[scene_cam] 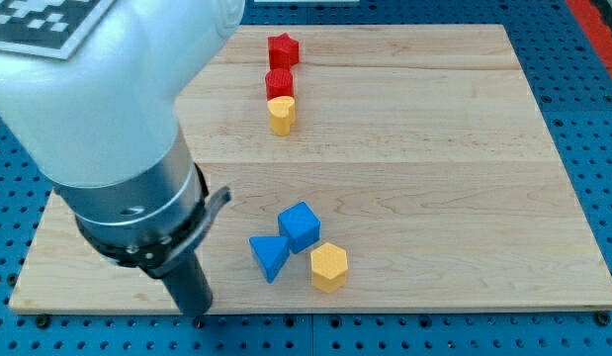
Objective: Push the yellow hexagon towards the yellow heart
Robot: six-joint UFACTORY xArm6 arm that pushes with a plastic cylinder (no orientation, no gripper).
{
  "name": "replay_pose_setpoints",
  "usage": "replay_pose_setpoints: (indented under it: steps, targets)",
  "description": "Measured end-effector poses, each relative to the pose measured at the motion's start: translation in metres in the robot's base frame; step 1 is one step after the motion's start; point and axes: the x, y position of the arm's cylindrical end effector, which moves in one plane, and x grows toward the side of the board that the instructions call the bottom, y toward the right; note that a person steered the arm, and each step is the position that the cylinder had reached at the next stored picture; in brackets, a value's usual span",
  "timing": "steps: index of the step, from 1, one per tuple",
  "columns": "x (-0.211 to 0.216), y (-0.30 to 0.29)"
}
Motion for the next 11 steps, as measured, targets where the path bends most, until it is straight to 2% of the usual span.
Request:
replay_pose_setpoints:
  steps: [1, 2, 4, 5, 6, 7, 8, 9, 10, 11]
  targets:
    - [0.000, 0.101]
    - [0.000, 0.144]
    - [-0.019, 0.139]
    - [-0.045, 0.138]
    - [-0.063, 0.174]
    - [-0.091, 0.168]
    - [-0.099, 0.156]
    - [-0.073, 0.193]
    - [-0.050, 0.151]
    - [-0.075, 0.116]
